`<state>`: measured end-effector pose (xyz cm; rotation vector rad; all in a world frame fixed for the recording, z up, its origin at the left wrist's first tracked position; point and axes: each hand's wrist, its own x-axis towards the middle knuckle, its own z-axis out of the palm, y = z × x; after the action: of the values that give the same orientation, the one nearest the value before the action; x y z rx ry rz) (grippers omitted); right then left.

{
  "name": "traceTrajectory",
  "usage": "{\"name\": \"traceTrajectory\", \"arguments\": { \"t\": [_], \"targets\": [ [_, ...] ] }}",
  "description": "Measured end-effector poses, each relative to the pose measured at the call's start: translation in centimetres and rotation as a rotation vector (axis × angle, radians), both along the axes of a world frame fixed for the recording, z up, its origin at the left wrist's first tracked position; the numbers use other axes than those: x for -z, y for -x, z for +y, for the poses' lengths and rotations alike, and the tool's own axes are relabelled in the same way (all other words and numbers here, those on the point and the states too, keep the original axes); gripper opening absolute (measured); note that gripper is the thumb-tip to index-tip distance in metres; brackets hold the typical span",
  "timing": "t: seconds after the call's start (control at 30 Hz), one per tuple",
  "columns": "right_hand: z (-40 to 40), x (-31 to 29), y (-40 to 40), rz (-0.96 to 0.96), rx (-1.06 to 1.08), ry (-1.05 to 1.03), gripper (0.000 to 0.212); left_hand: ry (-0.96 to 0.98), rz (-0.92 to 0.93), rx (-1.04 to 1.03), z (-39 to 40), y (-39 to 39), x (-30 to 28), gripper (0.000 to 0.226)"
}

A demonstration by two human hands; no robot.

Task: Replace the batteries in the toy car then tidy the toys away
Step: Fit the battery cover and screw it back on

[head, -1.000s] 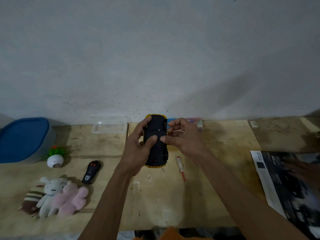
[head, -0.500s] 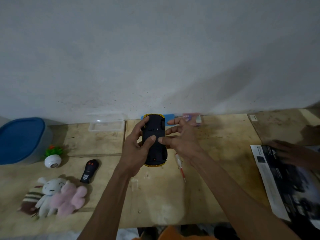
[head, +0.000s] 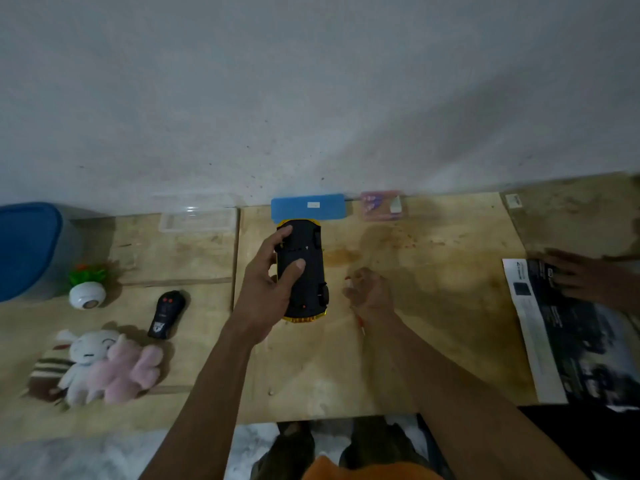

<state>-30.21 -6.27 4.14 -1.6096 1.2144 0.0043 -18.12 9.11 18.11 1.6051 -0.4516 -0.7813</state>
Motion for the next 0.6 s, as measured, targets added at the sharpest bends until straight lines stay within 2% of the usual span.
{"name": "traceTrajectory", "arguments": {
  "t": [0.07,0.17,0.33,0.43,0.6],
  "targets": [
    [0.3,0.9,0.0,0.109,-0.054,0.075,0.04,-0.015,0.007,-0.006,0.3,0.1,0.5,0.049],
    [0.6,1.1,-0.2,0.237,-0.111,0.267,0.027,-0.021,0.032,-0.012,0.6,0.3,1.0,0.05],
    [0.8,0.1,-0.6,0.268,-0.122,0.29,0.022,-0.031,0.054,-0.009,0.9,0.5,1.1,0.05],
    [0.9,-2.7,-1.1,0.079,0.017,0.185,0.026,-0.032,0.028,0.004,1.1,0.3,0.6,0.051],
    [-0.1,-13.8,-1.6,-0.298,0.238,0.259,0.023,0.0,-0.017,0.037,1.3,-0.1,-1.2,0.051]
  ]
}}
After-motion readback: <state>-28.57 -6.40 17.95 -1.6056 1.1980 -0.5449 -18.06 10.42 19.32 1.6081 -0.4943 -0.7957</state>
